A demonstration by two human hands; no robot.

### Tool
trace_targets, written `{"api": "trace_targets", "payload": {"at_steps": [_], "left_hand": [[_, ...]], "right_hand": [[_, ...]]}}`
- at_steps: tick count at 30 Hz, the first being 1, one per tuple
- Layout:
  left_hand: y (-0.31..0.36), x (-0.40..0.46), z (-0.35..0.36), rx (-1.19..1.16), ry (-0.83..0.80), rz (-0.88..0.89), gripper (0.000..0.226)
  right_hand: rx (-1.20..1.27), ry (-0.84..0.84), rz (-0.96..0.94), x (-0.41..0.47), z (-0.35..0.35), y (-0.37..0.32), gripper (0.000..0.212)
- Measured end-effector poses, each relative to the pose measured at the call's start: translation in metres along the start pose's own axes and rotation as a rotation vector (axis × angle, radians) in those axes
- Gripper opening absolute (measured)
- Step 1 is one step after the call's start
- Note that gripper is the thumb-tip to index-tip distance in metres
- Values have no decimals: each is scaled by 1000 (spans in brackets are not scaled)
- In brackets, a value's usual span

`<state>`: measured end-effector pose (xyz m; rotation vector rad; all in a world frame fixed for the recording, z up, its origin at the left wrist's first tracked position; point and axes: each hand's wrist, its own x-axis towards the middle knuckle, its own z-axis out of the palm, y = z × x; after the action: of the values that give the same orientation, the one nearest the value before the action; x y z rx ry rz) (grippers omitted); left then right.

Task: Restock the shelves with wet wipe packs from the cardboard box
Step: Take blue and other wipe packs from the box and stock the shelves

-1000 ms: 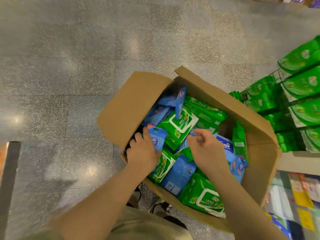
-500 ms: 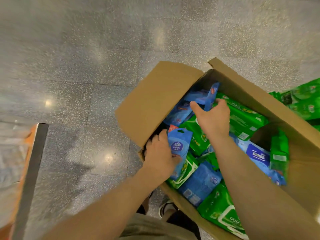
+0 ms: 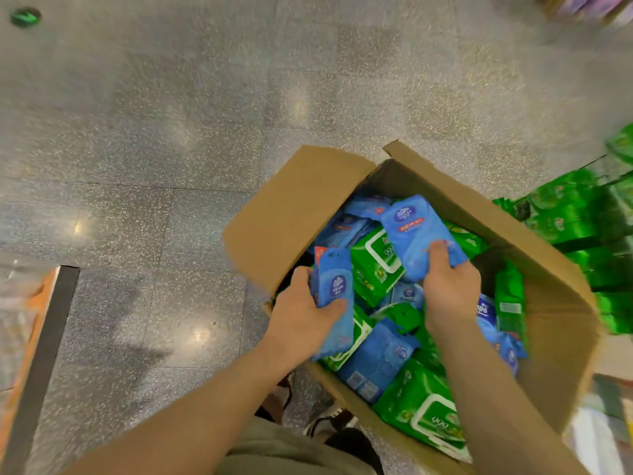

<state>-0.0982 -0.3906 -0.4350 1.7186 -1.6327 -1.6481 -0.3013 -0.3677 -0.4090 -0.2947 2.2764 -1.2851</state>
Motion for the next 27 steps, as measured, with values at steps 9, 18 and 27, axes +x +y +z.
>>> {"api": "trace_targets", "payload": {"at_steps": [9,18,27], "left_hand": [[37,-8,-1,-733,-89,-183,31],[57,-8,-17,-981,-204,-245,54],[37,19,-35,-873,9,-89,25]], "right_hand": [[343,-419,93,-83,-44,-28,14],[-158,-507,-2,-94,-33,-34,15],[-516,-540,-162,-77,3,-35,16]]}}
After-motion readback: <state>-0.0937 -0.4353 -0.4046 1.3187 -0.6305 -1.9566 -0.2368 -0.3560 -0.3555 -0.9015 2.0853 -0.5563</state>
